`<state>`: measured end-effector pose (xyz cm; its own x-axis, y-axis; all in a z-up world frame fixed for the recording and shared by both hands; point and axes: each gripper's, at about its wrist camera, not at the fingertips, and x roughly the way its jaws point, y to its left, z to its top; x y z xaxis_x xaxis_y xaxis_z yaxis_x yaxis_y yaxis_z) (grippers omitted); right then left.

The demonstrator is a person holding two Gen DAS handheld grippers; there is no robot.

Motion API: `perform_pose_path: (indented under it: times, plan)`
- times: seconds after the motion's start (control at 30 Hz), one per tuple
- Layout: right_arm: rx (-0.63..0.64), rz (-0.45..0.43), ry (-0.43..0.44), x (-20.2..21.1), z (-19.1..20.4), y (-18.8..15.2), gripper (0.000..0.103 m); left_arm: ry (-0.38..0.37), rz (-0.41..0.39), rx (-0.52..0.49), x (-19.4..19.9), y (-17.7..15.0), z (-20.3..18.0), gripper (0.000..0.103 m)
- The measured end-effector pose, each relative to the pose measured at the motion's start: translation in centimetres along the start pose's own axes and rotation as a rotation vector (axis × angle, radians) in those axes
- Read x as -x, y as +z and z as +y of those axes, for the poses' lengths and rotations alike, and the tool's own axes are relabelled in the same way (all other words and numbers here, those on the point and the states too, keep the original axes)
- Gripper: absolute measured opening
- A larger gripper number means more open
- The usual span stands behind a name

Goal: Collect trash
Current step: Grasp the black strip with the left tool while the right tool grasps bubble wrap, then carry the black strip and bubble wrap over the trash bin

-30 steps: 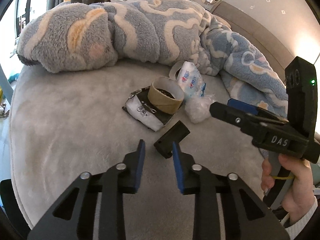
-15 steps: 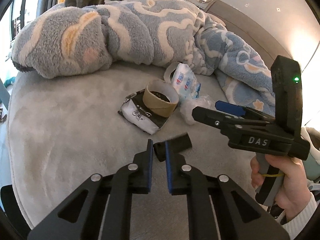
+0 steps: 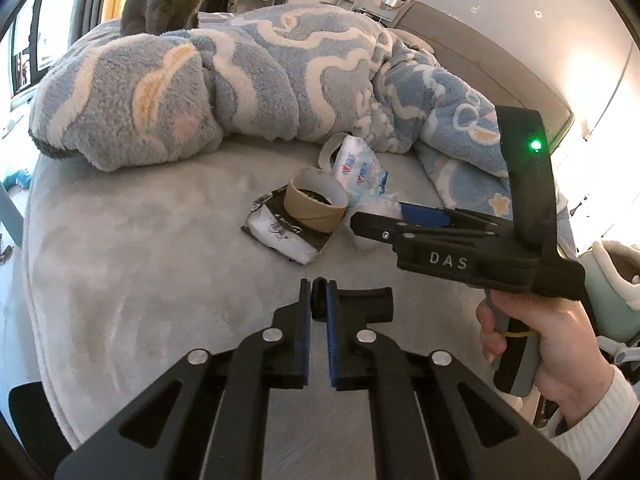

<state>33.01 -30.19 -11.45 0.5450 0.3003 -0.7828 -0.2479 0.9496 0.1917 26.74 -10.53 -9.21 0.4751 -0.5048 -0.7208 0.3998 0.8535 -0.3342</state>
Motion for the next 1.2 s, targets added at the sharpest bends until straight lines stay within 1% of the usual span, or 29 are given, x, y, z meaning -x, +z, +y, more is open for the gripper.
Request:
perform_pose_path:
  times: [0.03,0.13,0.3,0.53,0.73,0.93,1.2]
  plan:
    - [0.0,0.002,-0.004,-0.1,0.2,0.0,0.06,0.002,-0.002,0.001,0.2,-0.1,0.1,0.008]
    - [0.011,-0.008,-0.038,0.4,0.8,-0.1,0.06,0.026,-0.013,-0.005,1.2,-0.2,0.4,0.008]
    - [0.008,-0.032,-0.035,1.7,1.4,-0.2,0.06,0.065,-0.038,0.0,3.3,-0.6,1.1,0.008]
    - [0.029,-0.074,0.007,3.8,3.8,-0.4,0.06,0.151,-0.086,0.018,6.8,-1.7,2.0,0.008]
    - [0.069,-0.092,0.053,4.9,7.5,-0.9,0.06,0.19,-0.101,0.023,9.1,-2.8,2.9,0.008]
    - [0.095,-0.109,0.1,6.2,10.0,-1.8,0.06,0.221,-0.123,0.044,11.6,-4.0,4.3,0.008]
    - [0.148,-0.111,0.151,6.6,14.1,-2.4,0.06,0.255,-0.143,0.069,14.2,-5.5,6.1,0.008]
